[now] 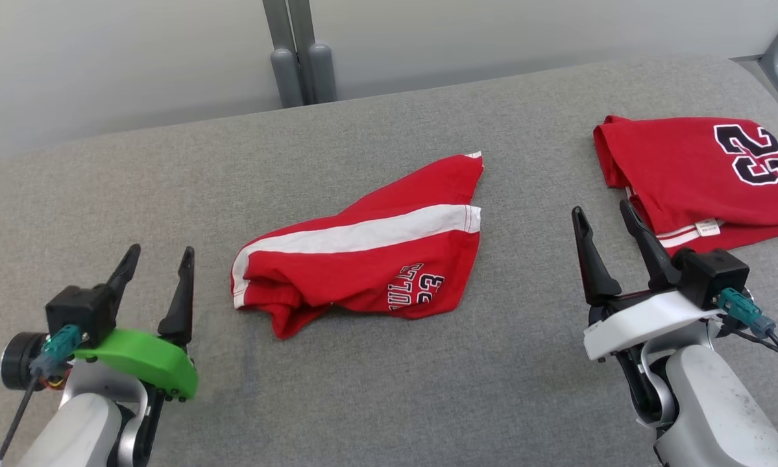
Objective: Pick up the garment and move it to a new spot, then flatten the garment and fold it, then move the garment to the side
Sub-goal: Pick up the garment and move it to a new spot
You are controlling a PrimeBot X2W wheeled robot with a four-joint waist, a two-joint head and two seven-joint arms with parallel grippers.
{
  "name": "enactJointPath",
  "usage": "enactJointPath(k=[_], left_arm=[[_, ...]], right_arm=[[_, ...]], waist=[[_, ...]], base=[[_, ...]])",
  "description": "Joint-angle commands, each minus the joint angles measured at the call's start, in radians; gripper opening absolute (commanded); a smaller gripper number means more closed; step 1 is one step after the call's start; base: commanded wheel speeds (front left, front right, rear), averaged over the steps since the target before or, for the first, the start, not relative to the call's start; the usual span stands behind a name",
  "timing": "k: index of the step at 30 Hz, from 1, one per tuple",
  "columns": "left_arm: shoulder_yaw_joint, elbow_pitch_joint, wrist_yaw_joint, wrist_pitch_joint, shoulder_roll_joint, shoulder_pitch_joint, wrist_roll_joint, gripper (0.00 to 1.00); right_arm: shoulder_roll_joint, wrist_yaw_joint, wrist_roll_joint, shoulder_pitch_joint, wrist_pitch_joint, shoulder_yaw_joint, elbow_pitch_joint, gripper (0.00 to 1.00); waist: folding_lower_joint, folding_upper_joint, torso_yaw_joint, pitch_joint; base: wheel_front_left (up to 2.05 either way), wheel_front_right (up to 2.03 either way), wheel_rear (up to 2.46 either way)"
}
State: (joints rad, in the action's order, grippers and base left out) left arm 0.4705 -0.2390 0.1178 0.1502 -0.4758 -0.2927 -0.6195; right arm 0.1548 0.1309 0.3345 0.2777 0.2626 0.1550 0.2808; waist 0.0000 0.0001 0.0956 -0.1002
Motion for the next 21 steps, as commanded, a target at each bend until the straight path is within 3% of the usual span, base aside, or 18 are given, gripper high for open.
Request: enactJointPath(k=[1,7,14,21], left_arm=[[-0.020,0.027,0.022,0.026,-0.007,0.034,-0.005,1.00],[-0.109,0.122,0.087,0.098,0.015,0.136,-0.037,1.00],[-0.228,0.218,0.137,0.115,0.076,0.244,0.038,1.00],[-0.315,0.259,0.078,0.115,0.174,0.324,0.127,1.00]], right_arm=[[0.003,0.000,-0.005,-0.014,0.003,-0.003,-0.008,1.00],[0.000,0.000,-0.004,-0.043,0.003,-0.013,-0.026,1.00],[-0.008,0.000,-0.002,-0.057,0.003,-0.025,-0.042,1.00],[-0.012,0.000,-0.003,-0.068,0.003,-0.035,-0.047,1.00]], waist=[[0.0000,-0.0001,-0.005,0.007],[0.0000,-0.0001,-0.013,0.019],[0.0000,-0.0001,-0.008,0.018],[0.0000,-0.0001,-0.011,0.015]], base=[[0.00,0.00,0.00],[0.00,0.00,0.00],[0.00,0.00,0.00],[0.00,0.00,0.00]])
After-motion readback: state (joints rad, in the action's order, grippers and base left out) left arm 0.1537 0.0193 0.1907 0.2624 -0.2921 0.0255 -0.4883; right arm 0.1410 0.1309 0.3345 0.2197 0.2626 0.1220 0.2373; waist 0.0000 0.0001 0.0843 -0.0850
